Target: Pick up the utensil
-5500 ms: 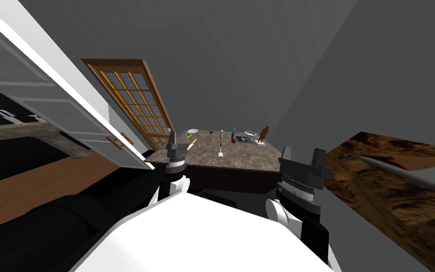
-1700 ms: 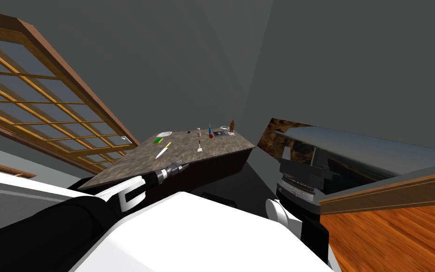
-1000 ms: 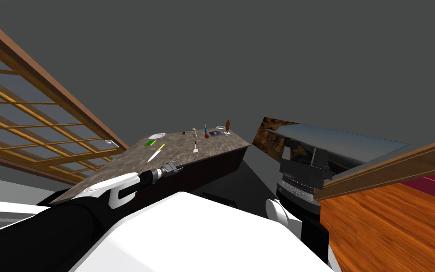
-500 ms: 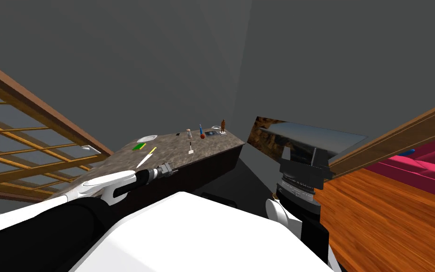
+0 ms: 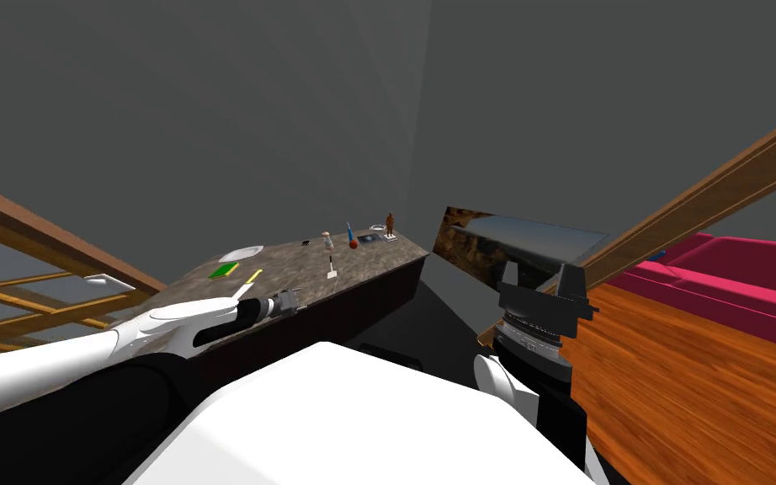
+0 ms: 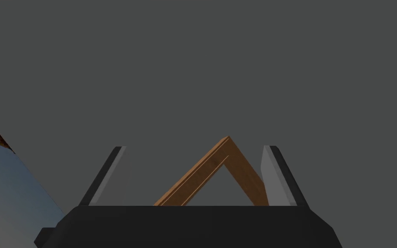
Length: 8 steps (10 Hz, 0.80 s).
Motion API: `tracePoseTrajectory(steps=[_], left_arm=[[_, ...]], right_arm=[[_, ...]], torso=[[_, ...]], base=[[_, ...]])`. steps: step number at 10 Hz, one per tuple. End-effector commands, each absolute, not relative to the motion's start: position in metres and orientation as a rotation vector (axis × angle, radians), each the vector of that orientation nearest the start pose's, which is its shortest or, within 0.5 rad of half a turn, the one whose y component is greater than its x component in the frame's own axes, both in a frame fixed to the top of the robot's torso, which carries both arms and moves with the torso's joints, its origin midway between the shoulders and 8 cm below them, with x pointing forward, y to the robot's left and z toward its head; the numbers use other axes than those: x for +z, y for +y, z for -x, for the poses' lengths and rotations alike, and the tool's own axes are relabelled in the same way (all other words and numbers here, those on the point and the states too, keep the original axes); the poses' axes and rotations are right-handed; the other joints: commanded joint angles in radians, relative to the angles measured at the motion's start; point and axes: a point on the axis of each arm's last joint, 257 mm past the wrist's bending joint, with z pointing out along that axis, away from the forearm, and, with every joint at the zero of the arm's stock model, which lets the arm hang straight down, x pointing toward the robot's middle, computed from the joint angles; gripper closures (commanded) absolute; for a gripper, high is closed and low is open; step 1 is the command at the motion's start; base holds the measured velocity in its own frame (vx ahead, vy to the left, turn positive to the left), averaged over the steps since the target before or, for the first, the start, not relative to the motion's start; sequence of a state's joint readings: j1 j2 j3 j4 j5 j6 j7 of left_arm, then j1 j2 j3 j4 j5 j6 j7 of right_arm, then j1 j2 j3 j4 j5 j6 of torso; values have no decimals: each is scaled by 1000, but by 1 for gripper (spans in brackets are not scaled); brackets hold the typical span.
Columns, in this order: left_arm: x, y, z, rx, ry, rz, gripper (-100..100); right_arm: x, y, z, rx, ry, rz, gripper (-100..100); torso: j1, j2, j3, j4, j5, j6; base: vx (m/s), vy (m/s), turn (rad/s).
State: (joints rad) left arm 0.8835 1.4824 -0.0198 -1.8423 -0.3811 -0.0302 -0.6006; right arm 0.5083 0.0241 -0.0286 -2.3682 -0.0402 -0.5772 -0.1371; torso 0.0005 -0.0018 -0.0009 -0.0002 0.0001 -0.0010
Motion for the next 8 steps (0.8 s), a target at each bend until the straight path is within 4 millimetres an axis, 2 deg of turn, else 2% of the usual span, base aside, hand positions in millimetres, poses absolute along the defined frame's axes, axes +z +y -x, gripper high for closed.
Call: tracePoseTrajectory(steps=[1,2,3,4,5,6,7,8], left_arm=[[-311,530,-261,401,2253,-1050,-100],[-307,532,-265,410,2246,-1092,-100],[-311,547,-254,466,2261,-1183,-100],[-308,548,-258,473,2253,-1216,-100],[-312,561,-245,520,2265,-1304,-100],[-308,562,-250,527,2255,-1339,-100],[-312,574,-237,565,2262,-1427,-100],[-308,574,-243,572,2248,-1468,-100]], right_arm=[[74,-289,-306,1457,424,-603,0],[74,-289,-306,1457,424,-603,0],[74,-289,-306,1457,424,-603,0],[74,-289,-306,1457,424,-603,0],[74,-289,-306,1457,424,-603,0],[74,-289,-306,1457,424,-603,0],[74,-289,-306,1457,424,-603,0],[74,-289,-306,1457,424,-603,0]], torso=[[0,0,0,0,0,0],[0,-1,0,0,0,1],[0,0,0,0,0,0],[0,-1,0,0,0,1],[0,0,0,0,0,0],[0,0,0,0,0,1],[1,0,0,0,0,0],[1,-1,-1,0,0,1]], base=[[32,-5,-260],[26,6,-144],[31,2,-266],[26,9,-124],[31,9,-250],[26,17,-149],[38,16,-268],[31,22,-126]])
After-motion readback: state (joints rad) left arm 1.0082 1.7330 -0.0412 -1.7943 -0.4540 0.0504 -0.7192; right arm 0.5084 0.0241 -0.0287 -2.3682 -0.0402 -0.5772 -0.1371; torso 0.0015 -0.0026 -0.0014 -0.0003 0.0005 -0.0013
